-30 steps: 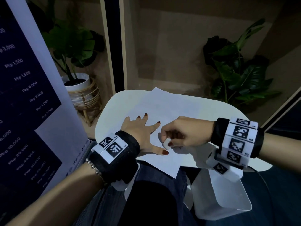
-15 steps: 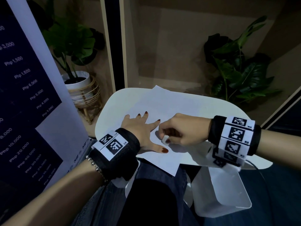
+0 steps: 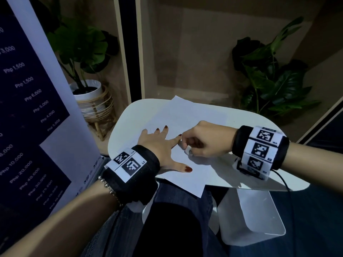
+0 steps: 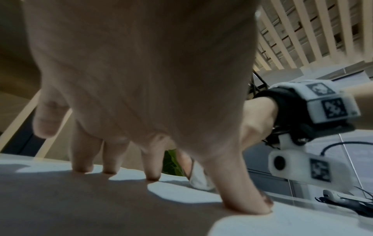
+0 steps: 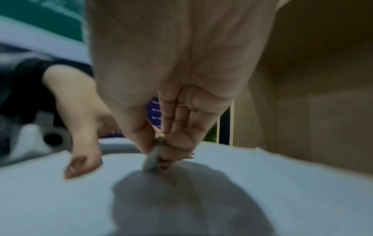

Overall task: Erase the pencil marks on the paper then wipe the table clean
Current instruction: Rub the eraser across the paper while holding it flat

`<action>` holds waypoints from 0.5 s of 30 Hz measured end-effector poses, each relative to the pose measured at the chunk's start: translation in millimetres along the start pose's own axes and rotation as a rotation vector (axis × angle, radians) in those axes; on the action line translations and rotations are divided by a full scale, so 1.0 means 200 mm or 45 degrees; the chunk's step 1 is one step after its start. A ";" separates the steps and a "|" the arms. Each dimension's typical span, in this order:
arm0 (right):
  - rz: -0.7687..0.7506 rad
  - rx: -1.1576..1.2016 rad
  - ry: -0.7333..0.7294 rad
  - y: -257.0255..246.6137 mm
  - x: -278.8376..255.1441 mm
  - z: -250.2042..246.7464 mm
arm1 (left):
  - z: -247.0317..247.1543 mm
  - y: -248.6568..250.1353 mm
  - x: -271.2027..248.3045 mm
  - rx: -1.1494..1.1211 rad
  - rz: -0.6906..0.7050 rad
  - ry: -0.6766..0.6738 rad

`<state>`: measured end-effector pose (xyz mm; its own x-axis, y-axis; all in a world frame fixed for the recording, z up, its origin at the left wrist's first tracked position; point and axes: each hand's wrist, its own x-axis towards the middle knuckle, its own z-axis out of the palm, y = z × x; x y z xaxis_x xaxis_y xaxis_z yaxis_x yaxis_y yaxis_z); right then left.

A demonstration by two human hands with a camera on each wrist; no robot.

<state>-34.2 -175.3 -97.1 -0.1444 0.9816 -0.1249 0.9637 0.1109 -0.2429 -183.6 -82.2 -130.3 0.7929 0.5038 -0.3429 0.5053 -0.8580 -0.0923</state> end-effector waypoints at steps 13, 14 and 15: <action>0.133 0.032 0.112 0.12 0.10 -0.08 | -0.02 0.00 -0.02 -0.027 -0.057 0.010; 0.143 0.050 0.126 0.12 0.12 -0.08 | -0.02 0.00 -0.02 -0.031 -0.056 0.010; 0.151 0.056 0.127 0.12 0.15 -0.09 | -0.02 0.00 -0.02 -0.034 -0.054 0.008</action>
<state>-12.0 -141.2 -90.0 -0.0053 0.9982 -0.0591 0.9615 -0.0112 -0.2744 -185.5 -84.0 -125.7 0.7726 0.5405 -0.3332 0.5474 -0.8329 -0.0816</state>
